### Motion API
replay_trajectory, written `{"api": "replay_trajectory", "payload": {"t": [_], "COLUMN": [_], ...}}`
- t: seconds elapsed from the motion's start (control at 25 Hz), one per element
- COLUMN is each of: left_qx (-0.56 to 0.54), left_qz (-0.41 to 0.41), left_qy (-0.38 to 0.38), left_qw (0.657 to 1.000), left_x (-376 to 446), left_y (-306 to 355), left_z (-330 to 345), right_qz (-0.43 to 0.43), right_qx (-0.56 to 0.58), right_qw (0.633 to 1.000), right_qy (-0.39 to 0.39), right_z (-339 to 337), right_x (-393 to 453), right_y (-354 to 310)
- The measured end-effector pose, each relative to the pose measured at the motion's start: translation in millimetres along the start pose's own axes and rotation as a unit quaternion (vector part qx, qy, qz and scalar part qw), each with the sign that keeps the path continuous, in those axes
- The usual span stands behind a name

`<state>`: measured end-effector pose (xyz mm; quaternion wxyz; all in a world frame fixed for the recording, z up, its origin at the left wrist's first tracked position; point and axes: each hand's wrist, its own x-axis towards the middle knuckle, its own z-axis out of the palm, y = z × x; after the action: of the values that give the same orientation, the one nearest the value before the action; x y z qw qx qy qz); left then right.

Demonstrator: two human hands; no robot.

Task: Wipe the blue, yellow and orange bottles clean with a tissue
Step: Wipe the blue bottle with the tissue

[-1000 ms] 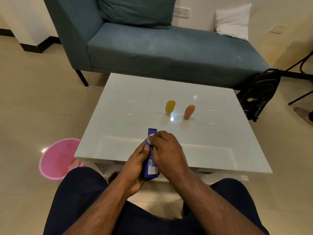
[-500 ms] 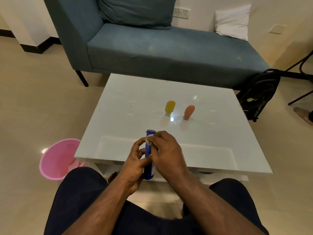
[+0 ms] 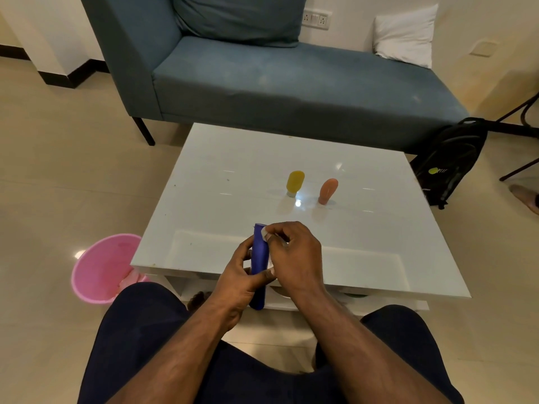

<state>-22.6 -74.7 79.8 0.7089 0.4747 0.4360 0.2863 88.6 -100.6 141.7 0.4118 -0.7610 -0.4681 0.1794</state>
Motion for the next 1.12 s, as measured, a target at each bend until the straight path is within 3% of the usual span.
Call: {"api": "replay_trajectory", "payload": {"t": [0.16,0.4,0.56,0.76,0.88,1.04,1.12], "left_qx": [0.027,-0.015,0.049,0.058,0.077,0.068,0.089], "left_qz": [0.017,0.009,0.033,0.07,0.075,0.076,0.075], "left_qy": [0.005,-0.006,0.016,0.017,0.013,0.018,0.013], "left_qw": [0.999,1.0,0.998,0.996,0.994,0.995,0.993], "left_x": [-1.4,-2.2,-1.6,-2.8,-3.1,0.1,0.5], "left_y": [1.8,-3.0,-0.4,-0.6,-2.6,-8.6,-11.2], "left_z": [-0.9,0.1,-3.2,-6.2,-5.6,-7.0,-6.6], "right_qz": [-0.063,-0.006,0.049,0.004,0.008,-0.05,-0.032], "right_qx": [-0.058,0.02,0.072,-0.033,-0.079,-0.113,-0.112], "right_qw": [0.996,1.0,0.996,0.995,0.991,0.984,0.986], "right_qy": [-0.025,-0.018,0.024,-0.093,-0.105,-0.131,-0.121], "right_z": [3.1,-3.6,-16.5,-22.7,-27.9,-28.5,-30.0], "right_x": [-3.6,1.2,9.3,11.7,15.6,7.7,9.0], "right_y": [-1.5,0.5,-3.6,-11.8,-13.4,-16.3,-12.9]}}
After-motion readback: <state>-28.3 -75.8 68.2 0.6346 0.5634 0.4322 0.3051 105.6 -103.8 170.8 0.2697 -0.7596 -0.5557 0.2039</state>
